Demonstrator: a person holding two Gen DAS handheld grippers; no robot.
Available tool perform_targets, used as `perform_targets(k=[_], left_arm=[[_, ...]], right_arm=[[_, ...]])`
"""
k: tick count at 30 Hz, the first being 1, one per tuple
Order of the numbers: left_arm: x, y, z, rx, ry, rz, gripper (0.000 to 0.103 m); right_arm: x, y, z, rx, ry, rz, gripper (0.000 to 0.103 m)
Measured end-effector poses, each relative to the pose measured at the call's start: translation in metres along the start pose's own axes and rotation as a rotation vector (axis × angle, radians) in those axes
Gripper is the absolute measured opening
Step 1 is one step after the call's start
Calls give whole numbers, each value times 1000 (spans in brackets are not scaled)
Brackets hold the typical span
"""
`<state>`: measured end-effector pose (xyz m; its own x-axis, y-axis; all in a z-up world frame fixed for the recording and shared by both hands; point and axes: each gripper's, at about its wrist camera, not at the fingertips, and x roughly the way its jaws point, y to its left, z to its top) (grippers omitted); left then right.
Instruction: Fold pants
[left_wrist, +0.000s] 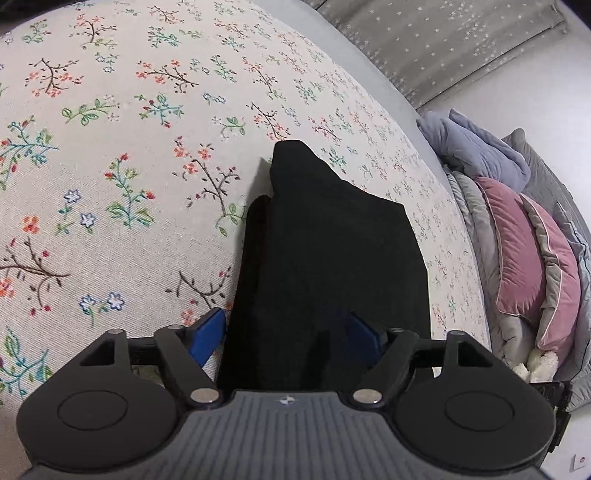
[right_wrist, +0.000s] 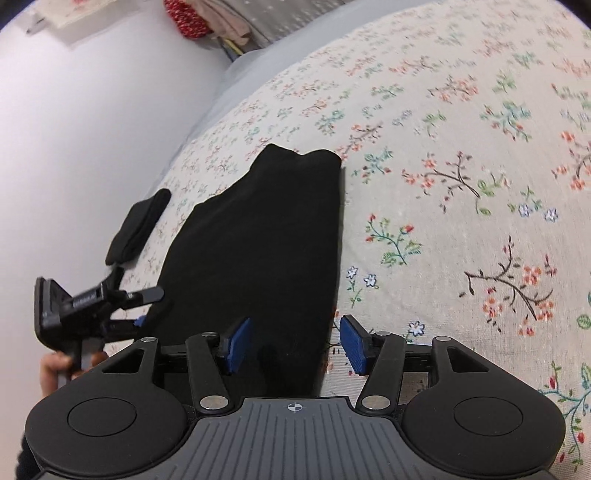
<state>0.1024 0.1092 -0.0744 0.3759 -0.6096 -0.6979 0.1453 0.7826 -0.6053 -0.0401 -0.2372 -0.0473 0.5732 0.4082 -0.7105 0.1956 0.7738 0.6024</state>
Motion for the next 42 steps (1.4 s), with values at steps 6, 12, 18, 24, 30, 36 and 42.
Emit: perform_targets(k=[6, 12, 18, 24, 30, 36, 42], left_arm=[[12, -3, -1, 9, 16, -46, 103], [21, -9, 2, 24, 30, -58, 103], [26, -17, 1, 52, 36, -39, 103], [29, -20, -2, 71, 41, -35, 95], [31, -18, 1, 54, 42, -20, 77], [30, -22, -4, 75, 18, 1, 49], [25, -38, -6, 132, -26, 36, 44]], right_arm=[[5, -9, 1, 64, 15, 30, 53], [8, -13, 0, 91, 13, 44, 54], [13, -15, 1, 105, -1, 58, 54], [20, -17, 1, 125, -22, 85, 54], [29, -10, 0, 99, -39, 89, 54], [34, 2, -3, 37, -61, 18, 23], [24, 31, -2, -86, -133, -24, 14]])
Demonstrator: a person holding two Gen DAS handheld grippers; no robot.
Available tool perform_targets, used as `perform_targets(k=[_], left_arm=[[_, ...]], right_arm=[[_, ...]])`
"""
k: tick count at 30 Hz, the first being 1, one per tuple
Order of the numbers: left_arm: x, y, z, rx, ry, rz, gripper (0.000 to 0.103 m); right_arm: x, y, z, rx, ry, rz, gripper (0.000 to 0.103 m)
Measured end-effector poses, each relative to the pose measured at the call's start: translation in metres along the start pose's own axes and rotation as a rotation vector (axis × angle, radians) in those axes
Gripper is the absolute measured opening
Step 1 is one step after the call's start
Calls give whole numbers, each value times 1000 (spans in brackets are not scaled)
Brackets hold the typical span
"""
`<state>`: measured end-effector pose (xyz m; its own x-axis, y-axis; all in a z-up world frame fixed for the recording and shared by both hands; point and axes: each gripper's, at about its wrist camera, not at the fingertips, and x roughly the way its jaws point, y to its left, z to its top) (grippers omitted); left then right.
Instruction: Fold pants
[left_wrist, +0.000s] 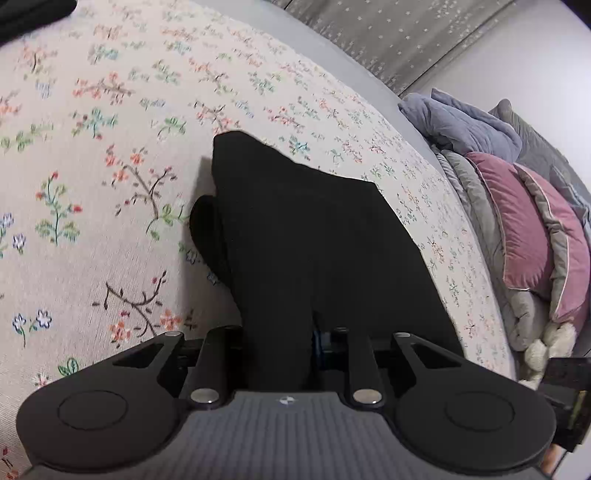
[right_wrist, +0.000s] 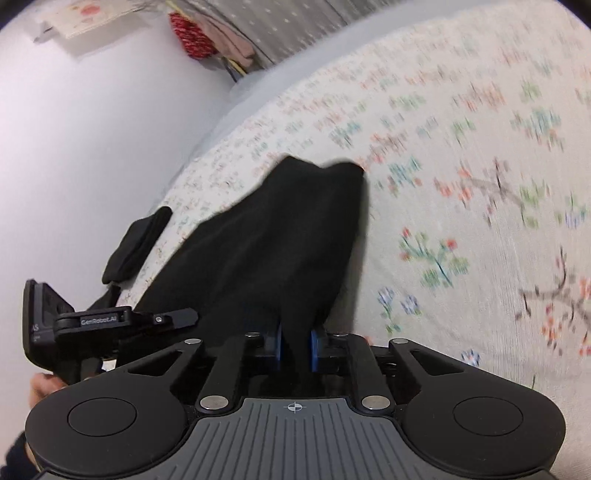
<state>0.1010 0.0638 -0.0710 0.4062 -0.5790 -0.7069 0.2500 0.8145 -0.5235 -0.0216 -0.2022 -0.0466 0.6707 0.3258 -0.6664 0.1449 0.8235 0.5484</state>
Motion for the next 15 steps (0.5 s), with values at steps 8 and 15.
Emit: perform_targets(k=[8, 15], left_arm=[[-10, -37, 18, 78, -101, -57, 42], [-2, -81, 67, 105, -214, -127, 42]], right_arm=[[-14, 32, 18, -211, -102, -72, 13], [-33, 46, 61, -347, -241, -142, 13]])
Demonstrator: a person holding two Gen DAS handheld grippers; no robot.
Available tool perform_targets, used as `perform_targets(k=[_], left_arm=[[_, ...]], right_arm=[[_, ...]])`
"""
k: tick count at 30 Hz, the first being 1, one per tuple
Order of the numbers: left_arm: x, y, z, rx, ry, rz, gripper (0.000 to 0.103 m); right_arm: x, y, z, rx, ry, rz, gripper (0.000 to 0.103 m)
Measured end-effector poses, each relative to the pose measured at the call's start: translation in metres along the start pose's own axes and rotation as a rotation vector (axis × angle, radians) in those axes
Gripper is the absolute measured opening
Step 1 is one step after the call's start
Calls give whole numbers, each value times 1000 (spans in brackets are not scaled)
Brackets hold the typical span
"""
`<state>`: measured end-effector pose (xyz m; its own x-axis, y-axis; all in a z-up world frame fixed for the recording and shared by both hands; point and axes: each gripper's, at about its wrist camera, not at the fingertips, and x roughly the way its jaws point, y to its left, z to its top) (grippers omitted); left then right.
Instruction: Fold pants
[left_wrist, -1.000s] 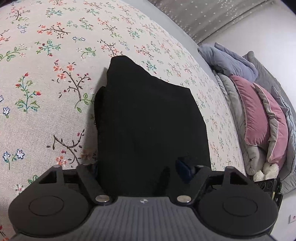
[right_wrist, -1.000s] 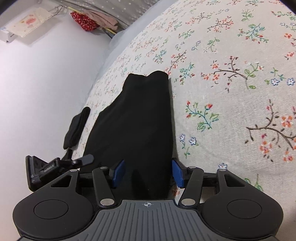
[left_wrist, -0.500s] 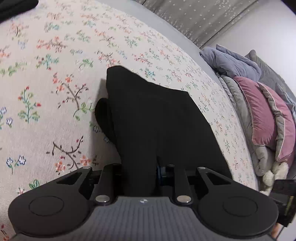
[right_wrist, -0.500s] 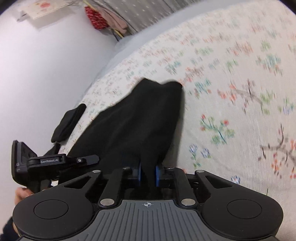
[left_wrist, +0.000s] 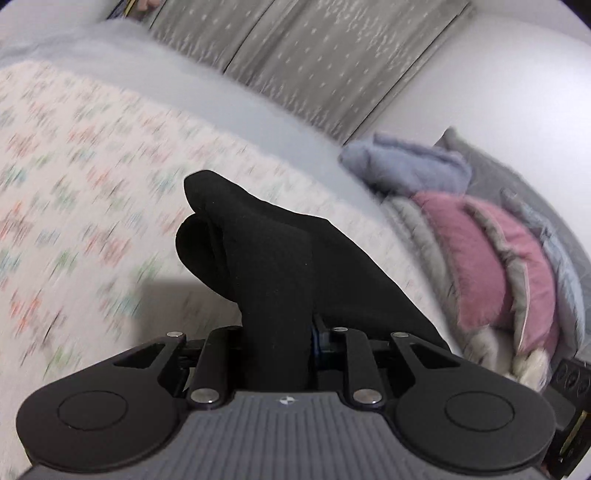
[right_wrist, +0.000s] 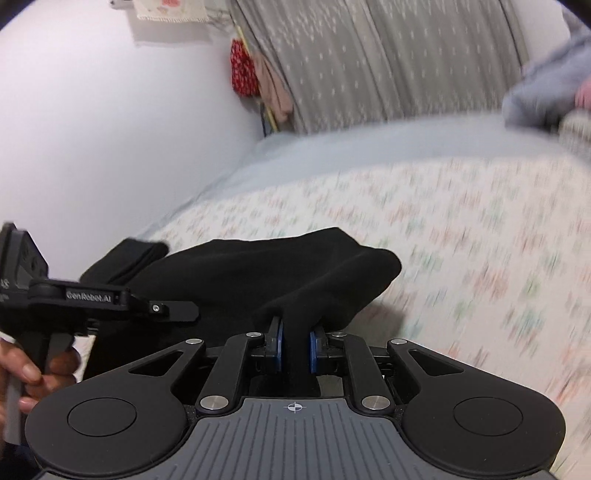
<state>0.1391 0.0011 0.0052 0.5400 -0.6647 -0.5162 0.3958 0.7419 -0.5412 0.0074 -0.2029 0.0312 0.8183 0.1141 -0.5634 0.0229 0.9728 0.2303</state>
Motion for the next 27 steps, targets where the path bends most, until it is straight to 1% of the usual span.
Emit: perform_targets(k=[2, 4, 6, 8, 9, 10, 11, 12, 13, 14, 15, 16, 17, 20, 22, 23, 24, 25, 26, 27], left_arm=[[9, -6, 13, -13, -26, -17, 42], [22, -7, 25, -32, -30, -24, 42], [43, -1, 30, -45, -20, 0, 43], [72, 13, 26, -53, 24, 20, 45], [91, 22, 23, -66, 73, 45, 46], [110, 33, 16, -100, 140, 96, 49], [126, 43, 10, -133, 193, 153, 54], [133, 49, 5, -128, 193, 183, 58], [135, 50, 5, -114, 176, 169, 60], [134, 49, 6, -110, 169, 172, 60], [134, 48, 8, -114, 168, 175, 60], [132, 47, 8, -109, 167, 178, 60], [131, 46, 8, -97, 166, 185, 60], [130, 48, 12, -95, 152, 206, 64], [124, 47, 15, -101, 132, 224, 65], [115, 45, 16, -88, 109, 245, 65], [106, 37, 17, -50, 68, 285, 65], [98, 26, 17, 18, 16, 343, 65], [90, 13, 12, 91, -26, 391, 65], [85, 2, 10, 153, -56, 417, 65]], right_arm=[[0, -8, 20, -19, -46, -12, 13], [3, -22, 37, -5, -72, -16, 13], [12, -39, 48, 23, -70, -13, 13], [30, -59, 51, 60, -40, -17, 13], [43, -70, 50, 74, -14, -18, 13], [59, -81, 45, 89, 25, -26, 14], [77, -93, 36, 112, 82, -44, 14], [97, -106, 24, 150, 157, -68, 15], [113, -119, 11, 200, 224, -101, 21], [121, -129, 1, 249, 247, -112, 24], [120, -137, -4, 313, 219, -98, 23], [117, -140, -3, 359, 210, -92, 25], [115, -141, -1, 385, 202, -91, 31], [107, -133, 6, 321, 202, -141, 32], [101, -132, 10, 313, 186, -168, 32], [97, -131, 13, 312, 176, -180, 32], [92, -128, 14, 302, 159, -199, 32], [89, -126, 14, 293, 142, -203, 34], [83, -122, 14, 287, 130, -197, 34], [81, -121, 15, 277, 126, -183, 34]])
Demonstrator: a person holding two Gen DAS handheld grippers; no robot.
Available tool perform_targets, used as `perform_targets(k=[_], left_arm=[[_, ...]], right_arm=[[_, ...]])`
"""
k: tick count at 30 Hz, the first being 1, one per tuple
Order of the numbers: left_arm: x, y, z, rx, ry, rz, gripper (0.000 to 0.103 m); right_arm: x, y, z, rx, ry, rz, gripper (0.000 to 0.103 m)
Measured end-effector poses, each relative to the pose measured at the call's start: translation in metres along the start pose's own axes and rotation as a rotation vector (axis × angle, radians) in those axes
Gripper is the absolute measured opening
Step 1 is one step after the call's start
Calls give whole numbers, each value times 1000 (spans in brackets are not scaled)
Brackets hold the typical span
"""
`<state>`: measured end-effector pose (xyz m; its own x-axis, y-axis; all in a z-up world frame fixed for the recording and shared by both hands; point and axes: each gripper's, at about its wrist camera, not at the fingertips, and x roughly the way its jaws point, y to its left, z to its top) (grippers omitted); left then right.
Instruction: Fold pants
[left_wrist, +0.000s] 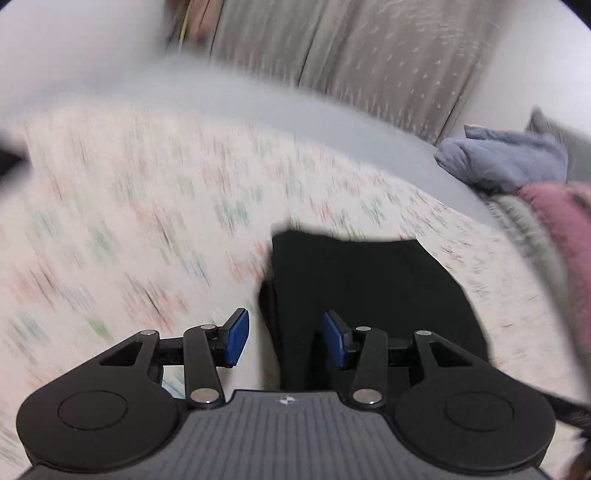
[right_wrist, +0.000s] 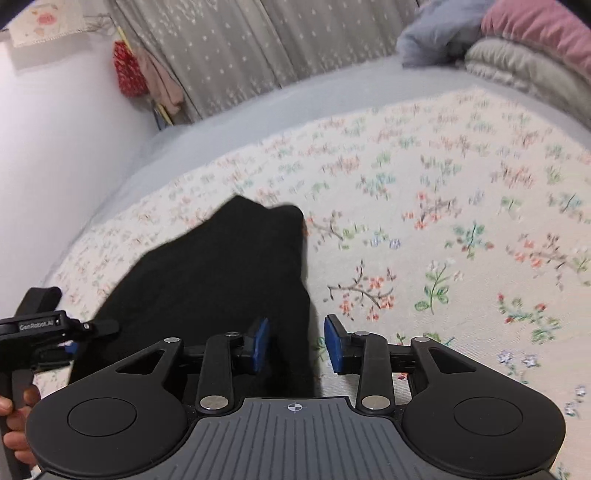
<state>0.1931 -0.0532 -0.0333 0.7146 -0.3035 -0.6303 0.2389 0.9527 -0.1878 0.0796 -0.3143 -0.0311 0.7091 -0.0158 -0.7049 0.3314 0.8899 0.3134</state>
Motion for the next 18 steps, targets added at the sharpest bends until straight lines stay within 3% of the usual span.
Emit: perform_targets(k=[4, 7, 9, 12, 18], left_arm=[[-23, -22, -12, 55, -23, -79, 65], [-36, -48, -32, 174, -50, -82, 65], [-34, -56, -43, 214, -25, -95, 65], [-7, -55, -58, 229, 74, -28, 63], [-7, -61, -72, 326, 57, 46, 60]], right_arm=[[-7, 21, -12, -111, 23, 7, 34], [-8, 35, -26, -196, 35, -29, 34], [-9, 41, -33, -233, 44, -36, 34], [-11, 48, -47, -276, 99, -36, 33], [-18, 55, -67, -357, 99, -81, 33]])
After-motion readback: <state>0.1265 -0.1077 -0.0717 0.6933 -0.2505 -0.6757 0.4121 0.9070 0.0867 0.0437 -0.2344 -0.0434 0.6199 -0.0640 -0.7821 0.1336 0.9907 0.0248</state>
